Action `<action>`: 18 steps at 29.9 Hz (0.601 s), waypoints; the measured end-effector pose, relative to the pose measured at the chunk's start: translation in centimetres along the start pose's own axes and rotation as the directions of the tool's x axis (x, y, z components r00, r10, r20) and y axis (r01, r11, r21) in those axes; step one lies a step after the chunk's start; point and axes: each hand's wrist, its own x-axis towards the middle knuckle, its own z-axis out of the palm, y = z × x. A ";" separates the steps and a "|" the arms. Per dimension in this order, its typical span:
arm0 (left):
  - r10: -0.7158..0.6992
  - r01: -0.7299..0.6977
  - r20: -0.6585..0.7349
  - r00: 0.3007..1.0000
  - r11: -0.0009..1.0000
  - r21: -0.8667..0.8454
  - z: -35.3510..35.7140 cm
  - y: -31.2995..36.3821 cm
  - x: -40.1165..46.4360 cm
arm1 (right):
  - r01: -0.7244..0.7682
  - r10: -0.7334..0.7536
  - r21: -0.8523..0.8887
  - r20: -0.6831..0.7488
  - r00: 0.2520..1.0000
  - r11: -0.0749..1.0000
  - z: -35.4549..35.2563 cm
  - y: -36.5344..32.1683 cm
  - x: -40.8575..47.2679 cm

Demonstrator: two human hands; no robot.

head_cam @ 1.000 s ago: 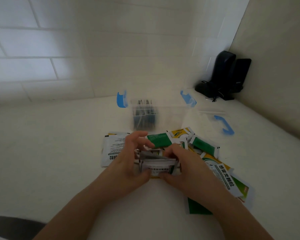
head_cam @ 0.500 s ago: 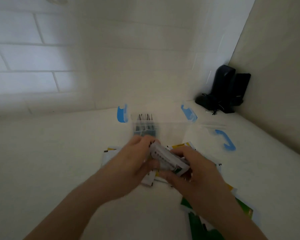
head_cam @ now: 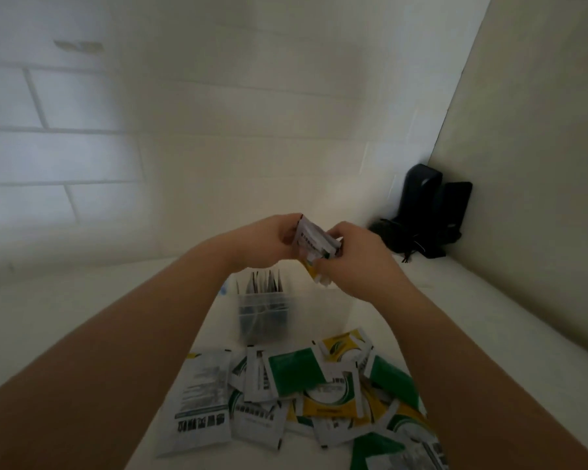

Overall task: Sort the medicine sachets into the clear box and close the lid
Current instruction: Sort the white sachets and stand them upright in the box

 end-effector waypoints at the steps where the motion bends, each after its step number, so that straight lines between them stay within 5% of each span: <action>1: -0.025 0.025 0.005 1.000 0.999 0.037 0.1 -0.4 0.3 | -0.028 0.029 -0.013 0.033 0.999 1.000 0.5 0.3 0.5; 10: -0.066 0.061 0.054 0.996 0.994 0.095 1.1 -1.7 0.6 | -0.147 0.174 -0.112 0.290 0.941 0.983 2.3 1.2 2.4; 18: 0.005 -0.006 0.006 1.000 0.963 0.271 1.9 -1.8 0.1 | -0.056 0.179 -0.256 0.488 0.855 0.965 1.7 0.7 2.7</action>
